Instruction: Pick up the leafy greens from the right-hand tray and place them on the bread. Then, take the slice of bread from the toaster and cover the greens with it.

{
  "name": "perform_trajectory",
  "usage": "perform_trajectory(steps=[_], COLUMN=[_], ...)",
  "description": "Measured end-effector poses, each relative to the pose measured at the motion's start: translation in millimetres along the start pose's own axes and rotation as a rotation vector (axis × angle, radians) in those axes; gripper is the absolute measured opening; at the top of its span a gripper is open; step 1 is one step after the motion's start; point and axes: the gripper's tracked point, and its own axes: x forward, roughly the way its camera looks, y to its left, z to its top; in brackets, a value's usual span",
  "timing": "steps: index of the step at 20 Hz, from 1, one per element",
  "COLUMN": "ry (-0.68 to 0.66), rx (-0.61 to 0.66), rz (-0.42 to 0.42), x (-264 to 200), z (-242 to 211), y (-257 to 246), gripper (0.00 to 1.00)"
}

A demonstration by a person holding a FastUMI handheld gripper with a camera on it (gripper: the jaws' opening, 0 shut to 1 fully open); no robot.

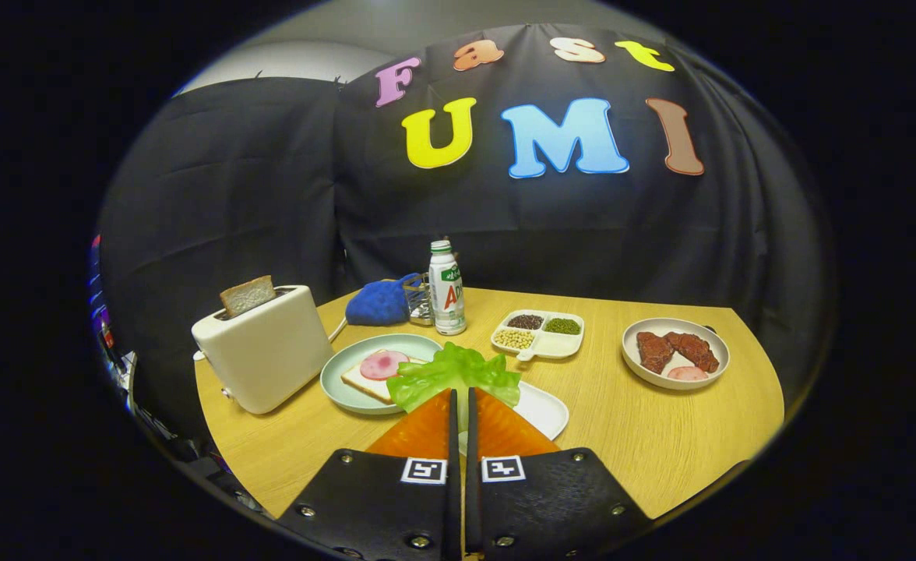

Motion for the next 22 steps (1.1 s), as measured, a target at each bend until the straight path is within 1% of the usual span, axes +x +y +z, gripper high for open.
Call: perform_trajectory(steps=[5, 9, 14, 16, 22], ry=[-0.018, -0.022, -0.013, 0.0, 0.021], rx=[-0.059, -0.061, -0.042, -0.04, -0.054], rz=[0.047, 0.104, 0.151, 0.153, 0.113], x=[15.5, 39.6, 71.4, 85.8, 123.3], z=[17.2, 22.6, 19.5, 14.8, 4.1], y=[30.5, 57.9, 85.6, 91.1, 94.5], gripper=[0.02, 0.02, 0.02, 0.02, 0.02])
